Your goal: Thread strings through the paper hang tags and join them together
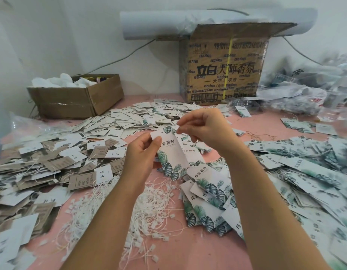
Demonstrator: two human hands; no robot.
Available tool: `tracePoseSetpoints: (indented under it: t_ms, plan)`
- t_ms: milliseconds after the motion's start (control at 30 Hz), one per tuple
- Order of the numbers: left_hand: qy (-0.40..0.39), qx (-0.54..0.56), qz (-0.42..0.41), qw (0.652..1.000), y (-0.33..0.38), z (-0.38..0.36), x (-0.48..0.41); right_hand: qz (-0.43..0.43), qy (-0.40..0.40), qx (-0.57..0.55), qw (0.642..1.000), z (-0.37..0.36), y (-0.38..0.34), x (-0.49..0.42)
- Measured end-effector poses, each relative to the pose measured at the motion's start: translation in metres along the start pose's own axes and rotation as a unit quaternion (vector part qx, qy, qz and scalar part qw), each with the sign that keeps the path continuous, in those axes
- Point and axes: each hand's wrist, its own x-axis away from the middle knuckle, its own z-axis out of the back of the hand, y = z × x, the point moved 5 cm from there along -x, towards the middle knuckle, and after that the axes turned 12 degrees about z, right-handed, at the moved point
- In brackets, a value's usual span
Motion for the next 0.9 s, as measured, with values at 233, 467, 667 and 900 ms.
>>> tracePoseSetpoints:
  t_ms: [233, 467, 667, 900]
  plan:
    - [-0.003, -0.015, -0.028, 0.999, 0.007, -0.002, 0.003, 0.007, 0.01, 0.056, 0.998, -0.001, -0.006, 0.0]
    - [-0.008, -0.048, -0.036, 0.998, 0.011, -0.004, 0.006, 0.033, 0.01, 0.075, 0.997, -0.007, -0.011, -0.001]
    - [-0.018, -0.043, -0.021, 0.999, 0.011, -0.006, 0.008, 0.057, 0.039, 0.076, 0.995, -0.006, -0.017, -0.002]
    - [-0.016, -0.052, -0.024, 0.998, 0.011, -0.004, 0.007, 0.079, 0.044, -0.001, 0.996, -0.006, -0.02, -0.003]
